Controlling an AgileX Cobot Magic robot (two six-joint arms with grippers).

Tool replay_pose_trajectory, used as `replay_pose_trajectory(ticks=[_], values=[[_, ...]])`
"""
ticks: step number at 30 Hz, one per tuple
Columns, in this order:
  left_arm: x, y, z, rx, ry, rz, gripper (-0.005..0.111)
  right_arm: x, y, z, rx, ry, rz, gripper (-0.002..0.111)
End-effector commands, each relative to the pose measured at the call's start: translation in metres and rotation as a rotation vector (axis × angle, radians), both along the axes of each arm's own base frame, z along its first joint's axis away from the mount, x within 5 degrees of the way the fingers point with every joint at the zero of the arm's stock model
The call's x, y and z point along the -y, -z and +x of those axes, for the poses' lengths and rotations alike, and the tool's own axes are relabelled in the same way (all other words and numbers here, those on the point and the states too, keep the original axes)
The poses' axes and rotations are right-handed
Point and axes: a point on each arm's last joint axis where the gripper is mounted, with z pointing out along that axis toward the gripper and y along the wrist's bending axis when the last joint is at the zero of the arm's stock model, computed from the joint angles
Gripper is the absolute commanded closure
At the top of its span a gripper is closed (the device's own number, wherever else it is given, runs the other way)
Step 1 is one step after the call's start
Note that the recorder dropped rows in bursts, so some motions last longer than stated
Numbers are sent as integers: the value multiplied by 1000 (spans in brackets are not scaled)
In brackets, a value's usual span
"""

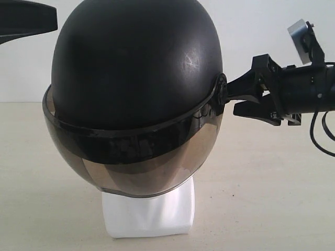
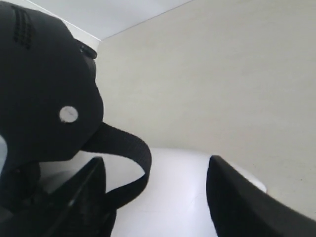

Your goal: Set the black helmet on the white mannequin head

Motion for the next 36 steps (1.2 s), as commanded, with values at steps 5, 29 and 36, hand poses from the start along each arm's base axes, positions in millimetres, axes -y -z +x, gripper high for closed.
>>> replay_pose_trajectory(ticks=[5, 29, 36], values=[[1, 1, 0, 1, 1, -6, 102, -3, 18, 6, -83, -27, 38, 69], [4, 1, -5, -10, 71, -7, 102, -5, -8, 37, 30, -25, 63, 108], [5, 1, -6, -12, 79, -7, 102, -4, 2, 48, 6, 1, 54, 108]])
